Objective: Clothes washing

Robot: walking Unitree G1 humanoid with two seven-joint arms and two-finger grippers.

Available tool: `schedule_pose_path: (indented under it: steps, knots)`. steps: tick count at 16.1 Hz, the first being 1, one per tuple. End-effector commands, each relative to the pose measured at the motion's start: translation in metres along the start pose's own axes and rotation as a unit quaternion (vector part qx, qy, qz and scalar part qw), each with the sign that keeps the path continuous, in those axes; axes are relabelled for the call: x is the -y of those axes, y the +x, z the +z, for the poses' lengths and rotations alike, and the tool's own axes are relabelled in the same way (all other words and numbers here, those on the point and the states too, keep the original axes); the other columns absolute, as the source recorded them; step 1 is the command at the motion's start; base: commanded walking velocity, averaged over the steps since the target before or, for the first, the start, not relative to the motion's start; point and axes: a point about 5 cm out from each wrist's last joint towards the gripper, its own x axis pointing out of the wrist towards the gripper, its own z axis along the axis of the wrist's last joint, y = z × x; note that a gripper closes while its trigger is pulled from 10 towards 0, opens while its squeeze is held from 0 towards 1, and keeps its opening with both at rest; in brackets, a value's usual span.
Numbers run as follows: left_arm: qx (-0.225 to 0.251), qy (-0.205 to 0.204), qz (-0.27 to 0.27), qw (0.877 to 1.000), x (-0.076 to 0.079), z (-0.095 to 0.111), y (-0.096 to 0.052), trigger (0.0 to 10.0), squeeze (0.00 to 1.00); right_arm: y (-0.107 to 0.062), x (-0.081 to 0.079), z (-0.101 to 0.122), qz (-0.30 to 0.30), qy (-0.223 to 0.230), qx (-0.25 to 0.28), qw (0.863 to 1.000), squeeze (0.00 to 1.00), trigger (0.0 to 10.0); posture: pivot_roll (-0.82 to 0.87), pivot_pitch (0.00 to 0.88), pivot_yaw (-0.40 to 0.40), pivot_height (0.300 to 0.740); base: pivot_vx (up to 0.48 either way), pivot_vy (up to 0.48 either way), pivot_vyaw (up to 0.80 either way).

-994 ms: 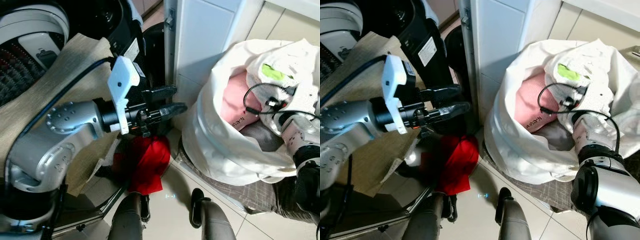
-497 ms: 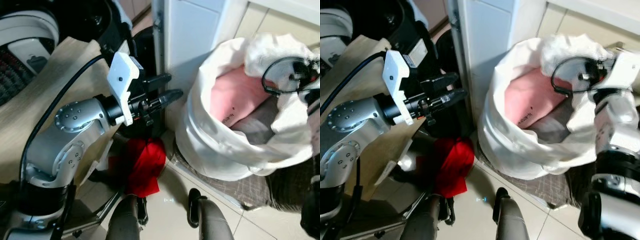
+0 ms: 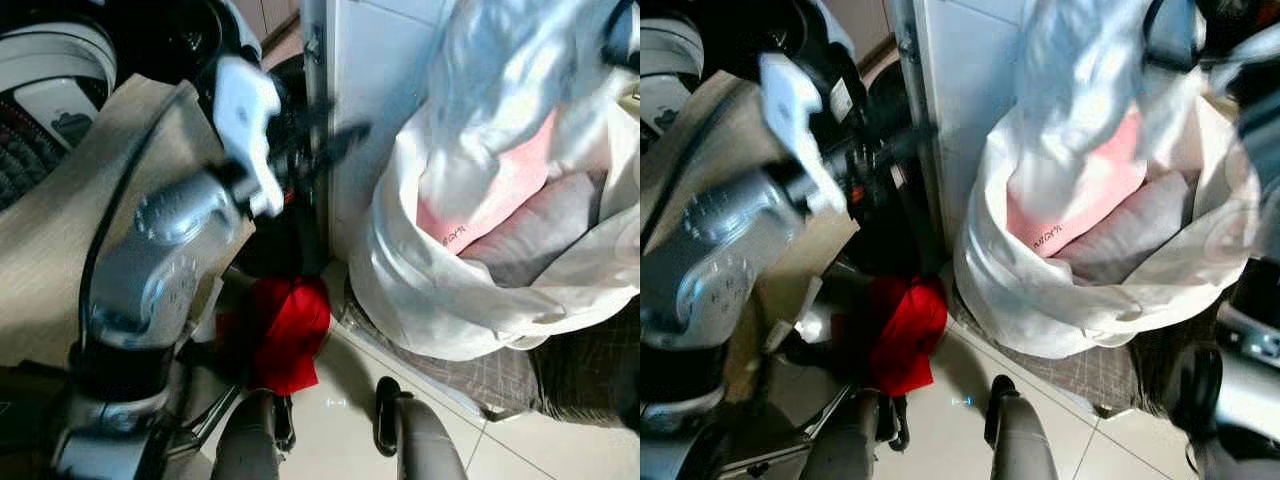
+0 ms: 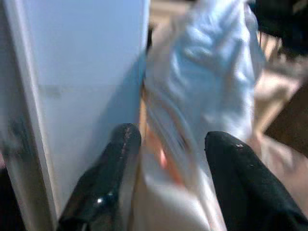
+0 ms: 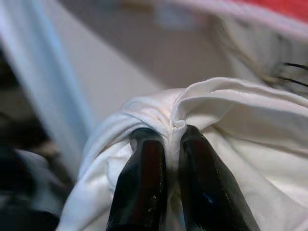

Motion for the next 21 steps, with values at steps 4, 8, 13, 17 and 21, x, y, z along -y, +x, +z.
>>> schedule_pose_path:
  steps: [4, 8, 13, 17, 21]
  knots:
    - [0.083, -0.022, -0.034, 0.996, 0.007, 0.023, 0.019, 10.0, 1.00, -0.007, -0.042, -0.010, 0.155, 0.089, -0.037, 0.983, 0.00, 0.0, -0.04, 0.224, 0.018, 0.740, 0.000, 0.000, 0.00]
    - [0.092, -0.048, -0.060, 0.993, 0.017, 0.021, 0.027, 10.0, 1.00, -0.007, -0.068, -0.016, 0.208, 0.141, -0.045, 0.967, 0.00, 0.0, -0.04, 0.226, 0.018, 0.740, 0.000, 0.000, 0.00]
    - [0.099, -0.095, -0.116, 0.984, 0.041, 0.017, 0.033, 10.0, 0.00, -0.010, -0.084, -0.031, 0.227, 0.149, -0.078, 0.959, 0.00, 0.0, -0.04, 0.227, 0.016, 0.740, 0.000, 0.000, 0.00]
    - [0.094, -0.111, -0.120, 0.982, 0.042, 0.014, 0.029, 0.0, 0.00, -0.012, -0.086, -0.035, 0.221, 0.151, -0.086, 0.960, 0.00, 0.0, -0.05, 0.221, 0.017, 0.740, 0.000, 0.000, 0.00]
    - [0.105, -0.108, -0.127, 0.980, 0.041, 0.015, 0.025, 0.0, 0.00, -0.013, -0.087, -0.038, 0.212, 0.150, -0.089, 0.962, 0.00, 0.0, -0.05, 0.204, 0.015, 0.740, 0.000, 0.000, 0.00]
